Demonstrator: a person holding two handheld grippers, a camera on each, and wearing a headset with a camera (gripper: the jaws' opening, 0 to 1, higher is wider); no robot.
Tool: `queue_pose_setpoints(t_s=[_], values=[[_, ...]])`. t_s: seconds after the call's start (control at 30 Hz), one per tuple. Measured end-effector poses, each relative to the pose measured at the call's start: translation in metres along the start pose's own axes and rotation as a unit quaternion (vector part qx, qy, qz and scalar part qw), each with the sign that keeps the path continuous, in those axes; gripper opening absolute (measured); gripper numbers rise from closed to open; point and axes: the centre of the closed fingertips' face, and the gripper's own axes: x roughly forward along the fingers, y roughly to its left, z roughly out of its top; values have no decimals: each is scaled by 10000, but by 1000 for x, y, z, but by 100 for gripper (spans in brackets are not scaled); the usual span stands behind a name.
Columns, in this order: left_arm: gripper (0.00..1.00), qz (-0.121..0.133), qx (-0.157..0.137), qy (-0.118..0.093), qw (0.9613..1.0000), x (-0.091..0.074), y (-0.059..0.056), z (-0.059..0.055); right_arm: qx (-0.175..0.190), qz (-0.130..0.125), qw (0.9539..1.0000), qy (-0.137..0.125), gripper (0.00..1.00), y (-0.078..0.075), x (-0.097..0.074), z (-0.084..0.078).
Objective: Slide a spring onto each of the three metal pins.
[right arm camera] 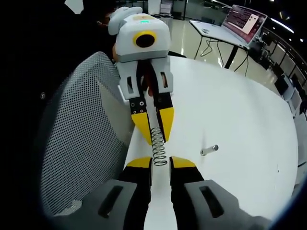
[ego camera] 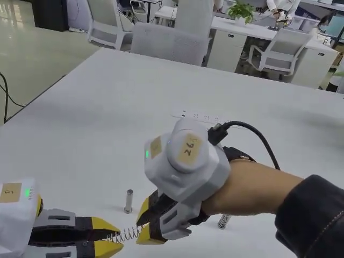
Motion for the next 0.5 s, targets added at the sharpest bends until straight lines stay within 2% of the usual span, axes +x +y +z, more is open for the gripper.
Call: queue_pose_setpoints(t_s=[0.2, 0.5], values=[[3, -31, 17, -116, 9999, 0, -1, 7, 8, 20, 10000, 46, 10, 1, 3, -3], [3, -24, -25, -93, 10000, 1, 0, 3, -102, -43, 9999, -52, 8, 1, -1, 6]])
